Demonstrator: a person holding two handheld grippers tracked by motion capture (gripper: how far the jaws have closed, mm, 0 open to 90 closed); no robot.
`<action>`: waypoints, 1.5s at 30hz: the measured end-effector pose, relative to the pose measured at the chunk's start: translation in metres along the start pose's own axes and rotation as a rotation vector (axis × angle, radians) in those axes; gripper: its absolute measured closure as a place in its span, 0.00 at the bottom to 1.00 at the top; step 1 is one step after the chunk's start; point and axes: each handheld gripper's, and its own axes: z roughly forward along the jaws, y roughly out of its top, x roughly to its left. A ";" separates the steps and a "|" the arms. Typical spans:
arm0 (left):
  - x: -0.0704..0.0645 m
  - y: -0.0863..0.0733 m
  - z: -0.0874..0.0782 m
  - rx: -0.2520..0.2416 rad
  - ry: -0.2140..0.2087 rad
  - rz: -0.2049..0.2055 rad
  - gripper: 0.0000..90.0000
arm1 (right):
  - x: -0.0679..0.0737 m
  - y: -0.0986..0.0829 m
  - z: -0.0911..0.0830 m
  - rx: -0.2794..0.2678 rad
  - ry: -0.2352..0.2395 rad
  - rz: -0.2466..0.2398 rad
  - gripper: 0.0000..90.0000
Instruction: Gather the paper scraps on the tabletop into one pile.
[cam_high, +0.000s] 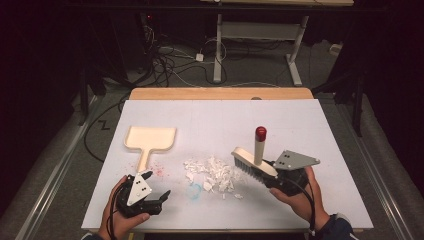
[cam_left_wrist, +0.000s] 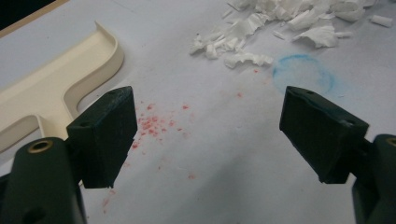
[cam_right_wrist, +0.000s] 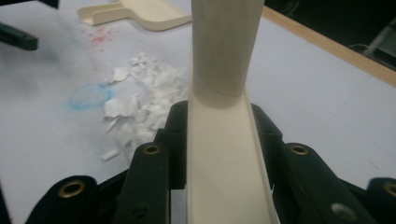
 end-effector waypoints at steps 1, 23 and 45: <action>0.000 0.000 0.000 0.002 0.000 0.001 0.20 | -0.004 -0.001 -0.001 -0.002 -0.016 0.010 0.75; 0.001 0.001 0.003 -0.006 -0.020 -0.004 0.20 | 0.059 0.012 0.099 0.004 -0.082 0.007 0.75; 0.000 0.000 0.002 0.007 -0.014 0.009 0.20 | -0.006 0.001 0.010 -0.045 0.005 -0.050 0.75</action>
